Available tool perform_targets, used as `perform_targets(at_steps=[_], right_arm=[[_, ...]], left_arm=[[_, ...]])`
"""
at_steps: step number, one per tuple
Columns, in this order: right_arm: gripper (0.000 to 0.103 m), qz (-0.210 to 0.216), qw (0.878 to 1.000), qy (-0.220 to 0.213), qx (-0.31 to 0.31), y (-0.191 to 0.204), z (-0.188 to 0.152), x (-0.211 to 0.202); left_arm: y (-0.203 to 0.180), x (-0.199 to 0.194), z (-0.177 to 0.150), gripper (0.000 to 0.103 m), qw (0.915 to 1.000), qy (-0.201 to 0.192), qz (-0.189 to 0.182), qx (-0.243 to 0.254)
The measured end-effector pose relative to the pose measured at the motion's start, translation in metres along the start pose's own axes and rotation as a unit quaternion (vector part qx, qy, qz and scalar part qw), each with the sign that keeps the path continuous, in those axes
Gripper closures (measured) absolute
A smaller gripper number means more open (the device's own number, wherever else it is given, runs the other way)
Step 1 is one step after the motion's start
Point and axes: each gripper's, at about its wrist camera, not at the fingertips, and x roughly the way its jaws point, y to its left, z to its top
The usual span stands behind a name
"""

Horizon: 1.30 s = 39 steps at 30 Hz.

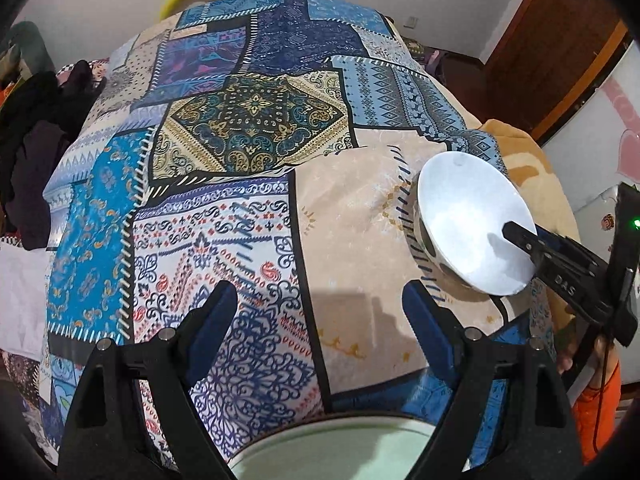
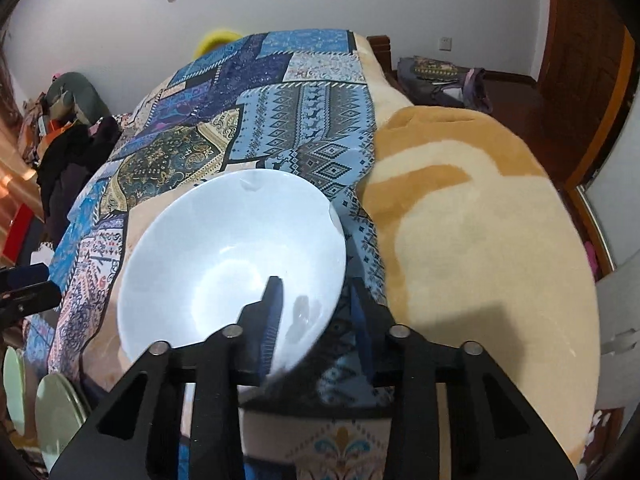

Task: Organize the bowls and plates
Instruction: 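Grasp the white bowl rim with both grippers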

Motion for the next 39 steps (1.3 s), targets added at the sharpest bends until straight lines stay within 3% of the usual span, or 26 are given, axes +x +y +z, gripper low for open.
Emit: perform_targets(at_steps=[5, 19, 24, 26, 31, 39], right_arm=[[0.080, -0.012, 0.999, -0.003, -0.035, 0.010, -0.002, 0.002], [0.080, 0.055, 0.993, 0.028, -0.102, 0.045, -0.015, -0.005], [0.080, 0.061, 0.992, 0.038, -0.101, 0.049, -0.022, -0.006], [0.080, 0.061, 0.993, 0.039, -0.092, 0.047, -0.023, -0.005], [0.076, 0.065, 0.994, 0.042, -0.074, 0.047, -0.021, -0.002], [0.076, 0.044, 0.995, 0.048, -0.069, 0.055, -0.020, 0.005]], left_arm=[[-0.007, 0.005, 0.002, 0.018, 0.9999, 0.008, -0.009, 0.006], [-0.019, 0.019, 0.006, 0.018, 0.9999, 0.007, -0.014, 0.005], [-0.021, 0.036, 0.002, 0.019, 0.9994, 0.030, -0.014, 0.006], [-0.023, 0.043, 0.001, 0.027, 0.9993, 0.035, -0.012, 0.009], [-0.029, 0.062, 0.000, 0.066, 0.9983, 0.051, -0.017, 0.020], [-0.037, 0.063, -0.004, 0.082, 0.9982, 0.038, -0.026, 0.038]])
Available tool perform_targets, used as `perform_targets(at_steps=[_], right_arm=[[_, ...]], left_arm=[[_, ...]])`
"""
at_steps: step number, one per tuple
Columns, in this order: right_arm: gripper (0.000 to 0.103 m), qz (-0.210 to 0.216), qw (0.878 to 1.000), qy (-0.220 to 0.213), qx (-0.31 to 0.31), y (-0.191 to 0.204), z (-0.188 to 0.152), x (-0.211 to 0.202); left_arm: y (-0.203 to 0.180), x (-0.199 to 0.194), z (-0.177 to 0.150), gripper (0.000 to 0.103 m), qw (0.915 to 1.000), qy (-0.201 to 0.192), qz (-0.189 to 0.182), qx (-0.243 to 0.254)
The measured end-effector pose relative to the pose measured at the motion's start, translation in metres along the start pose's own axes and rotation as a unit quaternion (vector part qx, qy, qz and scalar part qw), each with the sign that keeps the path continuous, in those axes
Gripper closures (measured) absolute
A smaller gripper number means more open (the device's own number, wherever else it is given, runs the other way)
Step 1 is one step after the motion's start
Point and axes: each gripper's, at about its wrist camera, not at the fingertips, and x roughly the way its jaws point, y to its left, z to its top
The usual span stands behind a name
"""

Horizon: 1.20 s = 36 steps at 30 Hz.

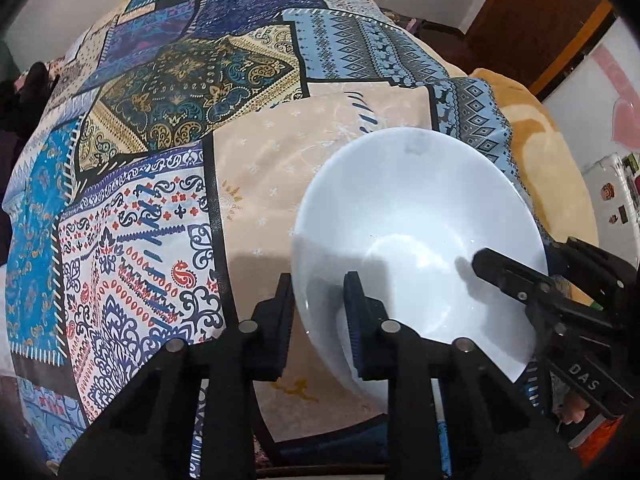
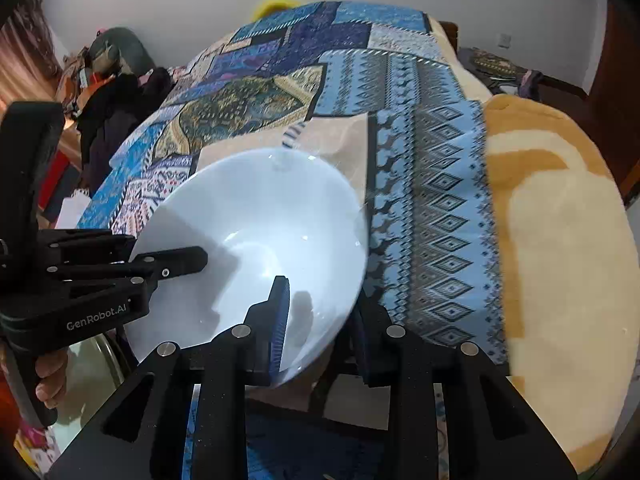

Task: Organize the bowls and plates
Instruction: 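Grasp the white bowl rim with both grippers, then lift the white bowl with both grippers and carry it toward the stack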

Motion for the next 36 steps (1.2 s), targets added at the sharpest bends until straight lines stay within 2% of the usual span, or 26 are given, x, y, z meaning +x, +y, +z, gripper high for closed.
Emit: perform_targets(at_steps=[3, 10, 25, 36], right_arm=[[0.079, -0.016, 1.000, -0.003, -0.001, 0.002, 0.000, -0.002], [0.081, -0.007, 1.000, -0.021, 0.015, 0.004, -0.003, -0.019], [0.081, -0.010, 0.997, -0.081, -0.002, 0.043, -0.015, -0.086], [0.081, -0.004, 0.994, -0.111, -0.022, 0.084, -0.029, -0.122]], left_arm=[[-0.007, 0.000, 0.000, 0.086, 0.9999, -0.004, 0.008, 0.010], [-0.007, -0.011, -0.004, 0.086, 0.9998, -0.011, 0.014, -0.001], [-0.012, -0.090, -0.034, 0.086, 0.9973, -0.072, 0.008, 0.008], [-0.001, -0.151, -0.074, 0.086, 0.9939, -0.110, -0.002, -0.001]])
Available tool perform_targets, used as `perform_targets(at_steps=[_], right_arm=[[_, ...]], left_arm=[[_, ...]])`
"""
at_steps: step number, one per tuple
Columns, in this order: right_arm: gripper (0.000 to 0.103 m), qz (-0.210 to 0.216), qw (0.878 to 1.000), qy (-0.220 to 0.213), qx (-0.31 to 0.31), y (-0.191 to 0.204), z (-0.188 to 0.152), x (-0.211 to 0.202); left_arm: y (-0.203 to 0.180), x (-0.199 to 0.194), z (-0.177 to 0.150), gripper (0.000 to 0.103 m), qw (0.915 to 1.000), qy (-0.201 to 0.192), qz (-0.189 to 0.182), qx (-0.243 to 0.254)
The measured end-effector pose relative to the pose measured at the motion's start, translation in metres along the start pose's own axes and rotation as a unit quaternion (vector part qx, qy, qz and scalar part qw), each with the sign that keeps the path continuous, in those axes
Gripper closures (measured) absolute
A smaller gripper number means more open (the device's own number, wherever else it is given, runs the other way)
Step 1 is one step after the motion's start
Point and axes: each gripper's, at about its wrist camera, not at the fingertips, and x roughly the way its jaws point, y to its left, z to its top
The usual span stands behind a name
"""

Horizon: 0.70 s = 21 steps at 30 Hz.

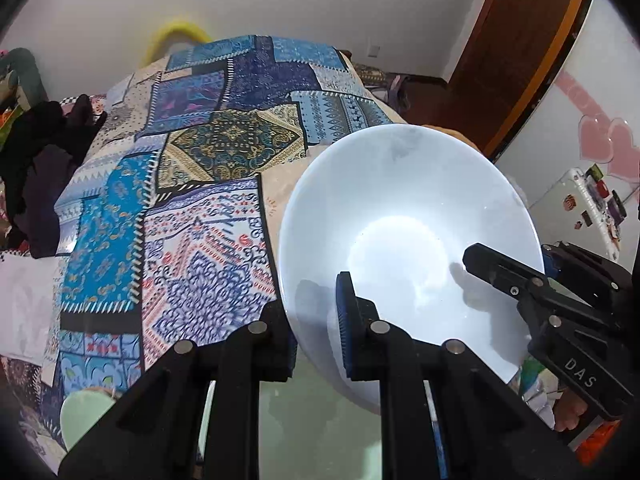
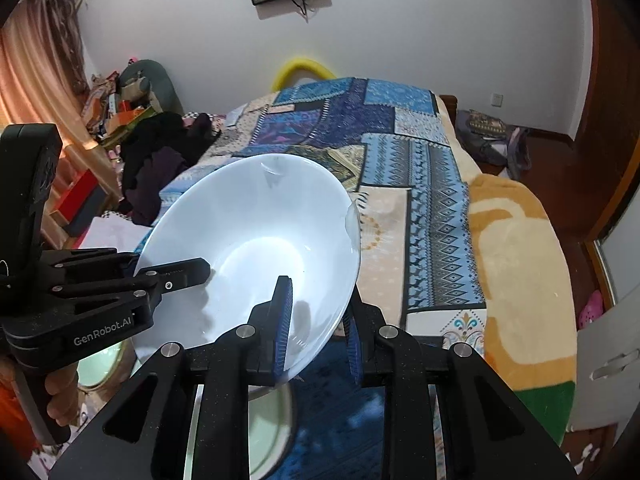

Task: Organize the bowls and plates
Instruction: 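Lift the white bowl with both grippers and carry it toward the stack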

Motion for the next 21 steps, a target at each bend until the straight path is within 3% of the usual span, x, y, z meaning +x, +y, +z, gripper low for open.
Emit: perform_targets(at_steps=[21], right_arm=[[0.081, 0.070, 0.997, -0.008, -0.044, 0.096, -0.019, -0.004]], left_arm=[[0.073, -0.098, -0.071, 0.086, 0.9963, -0.053, 0.032, -0.060]])
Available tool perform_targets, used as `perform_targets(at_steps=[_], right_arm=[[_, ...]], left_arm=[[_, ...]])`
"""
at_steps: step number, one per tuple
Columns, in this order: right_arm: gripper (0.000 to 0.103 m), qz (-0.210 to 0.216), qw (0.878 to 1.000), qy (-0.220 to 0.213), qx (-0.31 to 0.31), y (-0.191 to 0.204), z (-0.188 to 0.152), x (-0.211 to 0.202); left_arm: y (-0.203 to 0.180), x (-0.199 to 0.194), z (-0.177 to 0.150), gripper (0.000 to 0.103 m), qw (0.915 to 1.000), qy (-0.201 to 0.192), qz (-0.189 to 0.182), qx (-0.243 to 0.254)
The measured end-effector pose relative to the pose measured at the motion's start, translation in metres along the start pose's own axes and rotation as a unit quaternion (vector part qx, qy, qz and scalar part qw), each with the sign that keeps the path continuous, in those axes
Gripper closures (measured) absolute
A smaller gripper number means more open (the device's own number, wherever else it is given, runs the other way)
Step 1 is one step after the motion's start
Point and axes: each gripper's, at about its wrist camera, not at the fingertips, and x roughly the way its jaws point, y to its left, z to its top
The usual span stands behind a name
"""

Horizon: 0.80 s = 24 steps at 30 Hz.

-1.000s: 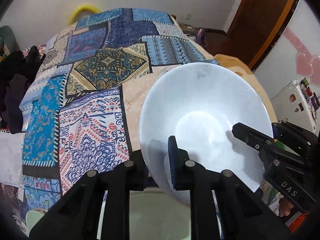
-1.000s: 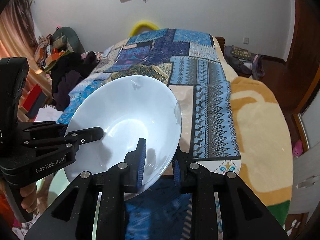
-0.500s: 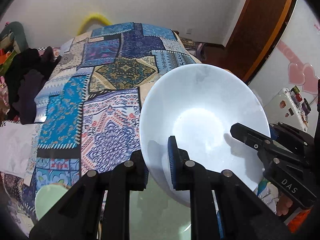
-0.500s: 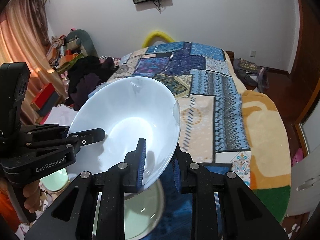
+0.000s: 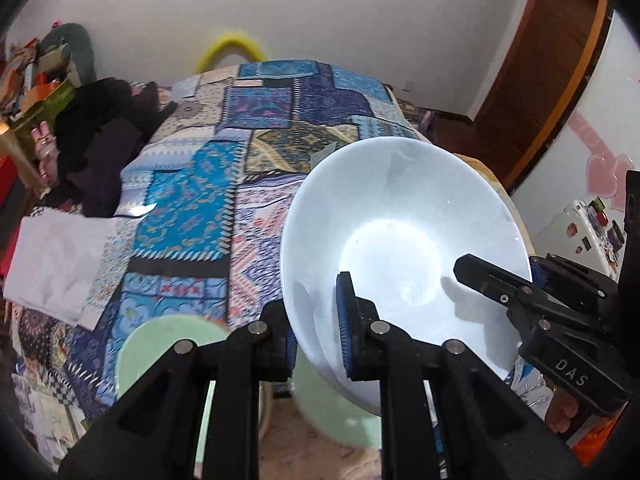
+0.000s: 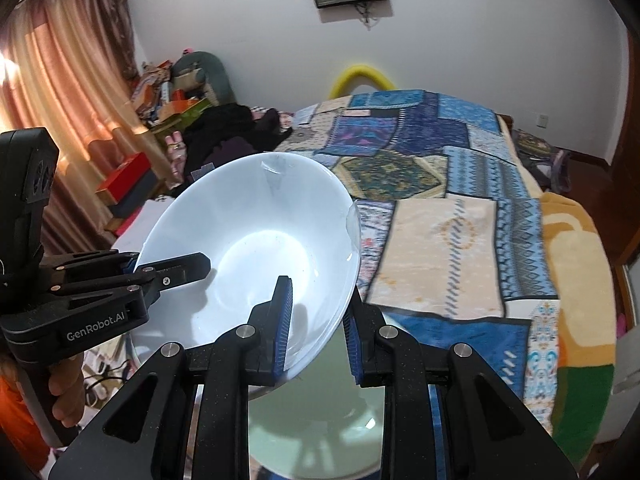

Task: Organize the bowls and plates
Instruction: 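Lift the white bowl with both grippers and carry it toward the stack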

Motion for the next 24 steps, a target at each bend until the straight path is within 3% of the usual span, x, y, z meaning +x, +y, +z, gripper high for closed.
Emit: perform_targets(at_steps=[12, 24], right_arm=[[0.081, 0.037, 0.998, 0.014, -0.039, 0.054, -0.009, 0.021], [0.080, 0.067, 0.994, 0.059, -0.055, 0.091, -0.027, 0.056]], left_arm=[[0.060, -0.031, -0.042, 0.086, 0.9979, -0.014, 0.028, -0.057], [0.109, -0.026, -0.083, 0.086, 0.9938, 0.014, 0.049, -0.098]])
